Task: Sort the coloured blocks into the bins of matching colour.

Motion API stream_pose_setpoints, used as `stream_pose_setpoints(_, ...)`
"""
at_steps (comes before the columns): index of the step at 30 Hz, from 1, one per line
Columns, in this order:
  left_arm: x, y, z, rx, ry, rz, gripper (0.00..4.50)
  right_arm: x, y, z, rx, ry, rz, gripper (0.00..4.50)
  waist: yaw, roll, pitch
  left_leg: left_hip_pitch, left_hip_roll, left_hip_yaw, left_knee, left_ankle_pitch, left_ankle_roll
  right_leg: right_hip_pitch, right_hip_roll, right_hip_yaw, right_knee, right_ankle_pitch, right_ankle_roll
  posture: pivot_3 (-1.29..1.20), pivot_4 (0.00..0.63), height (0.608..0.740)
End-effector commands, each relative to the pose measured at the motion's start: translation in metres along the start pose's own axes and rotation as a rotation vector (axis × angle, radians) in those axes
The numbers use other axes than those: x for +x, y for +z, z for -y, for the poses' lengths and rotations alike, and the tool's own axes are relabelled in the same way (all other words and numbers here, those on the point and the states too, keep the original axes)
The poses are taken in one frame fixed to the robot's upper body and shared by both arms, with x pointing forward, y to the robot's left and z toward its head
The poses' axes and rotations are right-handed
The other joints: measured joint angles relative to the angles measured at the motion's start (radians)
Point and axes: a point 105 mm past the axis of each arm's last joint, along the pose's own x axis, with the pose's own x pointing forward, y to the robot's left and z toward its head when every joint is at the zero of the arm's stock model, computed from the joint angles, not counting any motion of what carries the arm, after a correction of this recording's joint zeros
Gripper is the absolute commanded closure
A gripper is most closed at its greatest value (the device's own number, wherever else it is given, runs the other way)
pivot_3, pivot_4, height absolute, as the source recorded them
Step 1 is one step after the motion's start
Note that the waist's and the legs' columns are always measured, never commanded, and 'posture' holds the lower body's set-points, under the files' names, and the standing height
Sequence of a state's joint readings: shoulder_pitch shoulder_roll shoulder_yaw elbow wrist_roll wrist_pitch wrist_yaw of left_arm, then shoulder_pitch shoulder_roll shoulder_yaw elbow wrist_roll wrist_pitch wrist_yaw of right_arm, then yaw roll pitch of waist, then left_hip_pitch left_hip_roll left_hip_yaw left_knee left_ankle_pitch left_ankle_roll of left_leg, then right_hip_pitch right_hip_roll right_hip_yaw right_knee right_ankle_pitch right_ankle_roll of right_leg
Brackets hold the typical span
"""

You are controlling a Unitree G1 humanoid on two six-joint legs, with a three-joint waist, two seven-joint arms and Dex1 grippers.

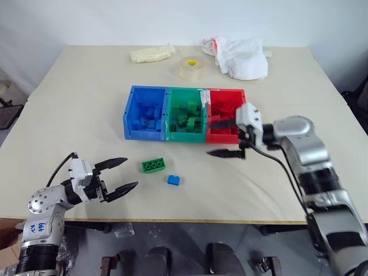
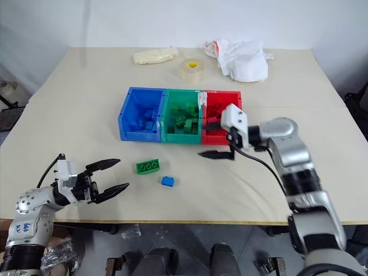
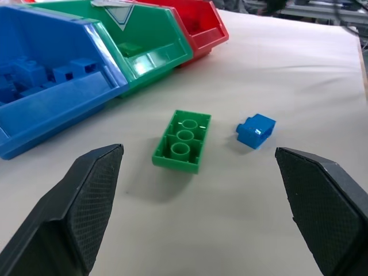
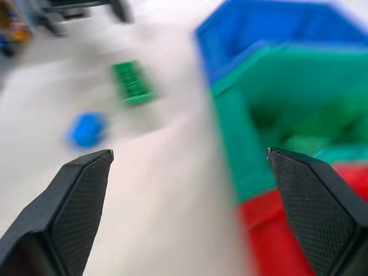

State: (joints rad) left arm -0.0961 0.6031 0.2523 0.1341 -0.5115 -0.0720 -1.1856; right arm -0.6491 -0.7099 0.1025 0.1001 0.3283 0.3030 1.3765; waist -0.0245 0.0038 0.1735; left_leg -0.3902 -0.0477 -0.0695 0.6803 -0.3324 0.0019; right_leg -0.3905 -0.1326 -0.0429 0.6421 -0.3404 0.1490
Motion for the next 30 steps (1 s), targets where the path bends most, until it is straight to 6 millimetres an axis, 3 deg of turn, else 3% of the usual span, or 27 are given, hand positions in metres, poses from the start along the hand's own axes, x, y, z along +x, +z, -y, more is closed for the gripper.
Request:
stream_pose_setpoints(1, -0.002, 0.005, -0.001, 0.019, -0.012, 0.012, 0.00, -0.031, -0.011, -0.020, 0.034, 0.001, -0.092, 0.03, 0.008, 0.000, 0.000, 0.000, 0.000, 0.000, 0.000, 0.000, 0.000, 0.001, 0.000, 0.000, -0.001, 0.000, 0.000, 0.00, 0.150, 0.740)
stream_pose_setpoints(6, -0.002, 0.005, -0.005, 0.019, -0.025, 0.007, 0.00, -0.055, -0.040, -0.039, 0.132, -0.049, -0.203, 0.03, 0.015, 0.000, 0.000, 0.001, 0.001, 0.002, 0.000, 0.000, 0.000, 0.001, 0.000, 0.000, -0.005, 0.000, 0.000, 0.00, 0.150, 0.740)
stream_pose_setpoints(12, 0.003, 0.007, -0.004, 0.026, -0.058, 0.003, 0.00, -0.048, -0.035, -0.039, 0.129, -0.091, -0.170, 0.03, 0.018, 0.000, 0.000, 0.001, 0.001, 0.004, 0.000, 0.000, 0.000, 0.001, 0.000, 0.000, -0.005, 0.000, 0.000, 0.00, 0.150, 0.740)
stream_pose_setpoints(17, 0.010, 0.011, 0.015, 0.049, -0.148, -0.064, 0.00, -0.041, -0.031, -0.039, 0.124, -0.082, -0.143, 0.03, 0.023, 0.000, 0.000, 0.001, 0.001, 0.003, 0.000, 0.000, 0.000, 0.001, 0.000, 0.000, -0.006, 0.000, 0.000, 0.00, 0.150, 0.740)
stream_pose_setpoints(25, 0.055, 0.045, 0.058, 0.166, -0.311, -0.124, 0.00, -0.047, -0.032, -0.041, 0.129, -0.048, -0.148, 0.03, 0.028, 0.000, 0.000, 0.002, 0.001, 0.000, 0.000, 0.000, 0.000, 0.007, 0.000, 0.001, -0.013, 0.000, 0.000, 0.00, 0.150, 0.740)
stream_pose_setpoints(30, 0.079, 0.044, 0.071, 0.178, -0.353, -0.180, 0.00, -0.049, -0.033, -0.039, 0.126, -0.046, -0.154, 0.03, 0.027, 0.000, 0.000, 0.003, 0.001, 0.000, 0.000, 0.000, 0.000, 0.009, 0.001, -0.001, -0.014, 0.000, 0.000, 0.00, 0.150, 0.740)
